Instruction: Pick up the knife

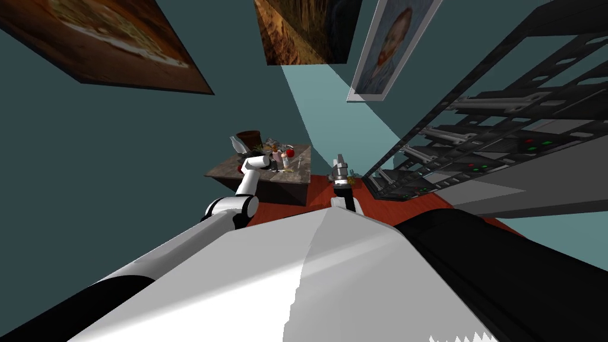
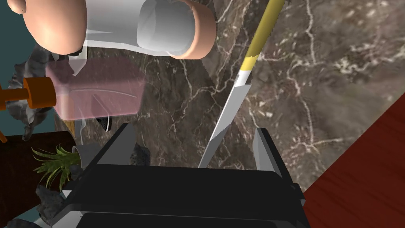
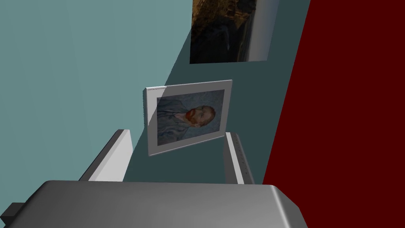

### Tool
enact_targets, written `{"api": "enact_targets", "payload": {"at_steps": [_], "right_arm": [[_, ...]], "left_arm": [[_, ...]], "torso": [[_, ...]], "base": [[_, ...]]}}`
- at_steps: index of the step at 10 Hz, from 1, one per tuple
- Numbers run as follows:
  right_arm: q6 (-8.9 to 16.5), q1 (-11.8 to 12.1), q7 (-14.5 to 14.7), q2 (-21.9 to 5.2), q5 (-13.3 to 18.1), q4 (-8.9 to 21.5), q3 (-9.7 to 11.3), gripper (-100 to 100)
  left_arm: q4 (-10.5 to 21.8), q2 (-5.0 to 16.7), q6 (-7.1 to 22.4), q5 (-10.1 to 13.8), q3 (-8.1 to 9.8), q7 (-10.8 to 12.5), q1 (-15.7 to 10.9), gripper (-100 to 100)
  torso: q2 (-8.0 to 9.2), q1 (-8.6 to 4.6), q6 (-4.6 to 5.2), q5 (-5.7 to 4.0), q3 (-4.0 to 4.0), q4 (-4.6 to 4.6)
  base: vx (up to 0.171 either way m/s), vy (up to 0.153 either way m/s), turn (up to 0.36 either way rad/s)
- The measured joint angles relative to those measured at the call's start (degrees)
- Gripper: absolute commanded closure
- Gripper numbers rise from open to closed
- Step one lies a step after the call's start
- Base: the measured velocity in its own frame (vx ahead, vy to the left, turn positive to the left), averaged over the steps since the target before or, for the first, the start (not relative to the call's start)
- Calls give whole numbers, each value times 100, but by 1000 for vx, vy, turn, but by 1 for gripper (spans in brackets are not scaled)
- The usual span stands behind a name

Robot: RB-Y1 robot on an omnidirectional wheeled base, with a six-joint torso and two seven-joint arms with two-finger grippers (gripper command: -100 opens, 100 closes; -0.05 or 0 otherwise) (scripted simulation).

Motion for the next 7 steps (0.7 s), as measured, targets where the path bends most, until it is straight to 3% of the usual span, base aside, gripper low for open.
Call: {"api": "enact_targets", "payload": {"at_steps": [7], "right_arm": [[0, 0, 0, 0, 0, 0, 0, 0]], "left_arm": [[826, -101, 1054, -167, -3, -152, -531, -100]], "torso": [[-1, -1, -1, 0, -1, -1]], "base": [[53, 42, -81]]}}
